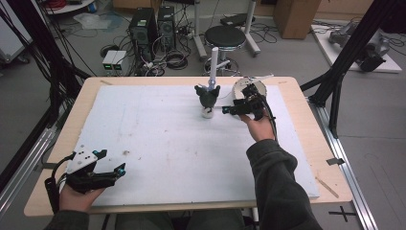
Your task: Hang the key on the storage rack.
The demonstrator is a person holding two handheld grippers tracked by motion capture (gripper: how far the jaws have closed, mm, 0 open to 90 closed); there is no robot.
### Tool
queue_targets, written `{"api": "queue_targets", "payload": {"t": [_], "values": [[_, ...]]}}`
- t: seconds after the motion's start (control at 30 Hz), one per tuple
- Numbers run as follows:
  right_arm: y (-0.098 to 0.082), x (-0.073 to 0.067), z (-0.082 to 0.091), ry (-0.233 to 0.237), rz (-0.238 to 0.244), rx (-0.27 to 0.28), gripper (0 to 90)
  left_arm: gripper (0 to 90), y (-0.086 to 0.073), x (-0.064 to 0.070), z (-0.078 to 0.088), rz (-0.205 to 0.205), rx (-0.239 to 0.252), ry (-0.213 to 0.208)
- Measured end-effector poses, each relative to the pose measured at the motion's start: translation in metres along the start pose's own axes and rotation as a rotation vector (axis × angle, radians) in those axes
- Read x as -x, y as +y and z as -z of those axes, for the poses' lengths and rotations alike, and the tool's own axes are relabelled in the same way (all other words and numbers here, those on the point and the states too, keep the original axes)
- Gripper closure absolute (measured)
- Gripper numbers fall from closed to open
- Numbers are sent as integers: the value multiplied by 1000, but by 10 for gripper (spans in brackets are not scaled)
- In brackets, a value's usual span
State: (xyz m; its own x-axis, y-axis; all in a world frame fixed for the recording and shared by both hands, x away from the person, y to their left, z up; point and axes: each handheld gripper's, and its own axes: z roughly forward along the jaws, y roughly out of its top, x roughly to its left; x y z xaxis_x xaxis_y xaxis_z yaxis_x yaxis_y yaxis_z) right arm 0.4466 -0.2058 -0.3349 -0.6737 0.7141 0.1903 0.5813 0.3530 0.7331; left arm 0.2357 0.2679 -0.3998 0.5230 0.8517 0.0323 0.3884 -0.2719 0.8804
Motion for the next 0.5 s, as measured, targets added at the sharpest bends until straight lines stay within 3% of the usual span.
{"api": "queue_targets", "payload": {"t": [0.5], "values": [[-5,-10,-3,13,23,5,289,196,0,0,0,-1,0,-1]]}}
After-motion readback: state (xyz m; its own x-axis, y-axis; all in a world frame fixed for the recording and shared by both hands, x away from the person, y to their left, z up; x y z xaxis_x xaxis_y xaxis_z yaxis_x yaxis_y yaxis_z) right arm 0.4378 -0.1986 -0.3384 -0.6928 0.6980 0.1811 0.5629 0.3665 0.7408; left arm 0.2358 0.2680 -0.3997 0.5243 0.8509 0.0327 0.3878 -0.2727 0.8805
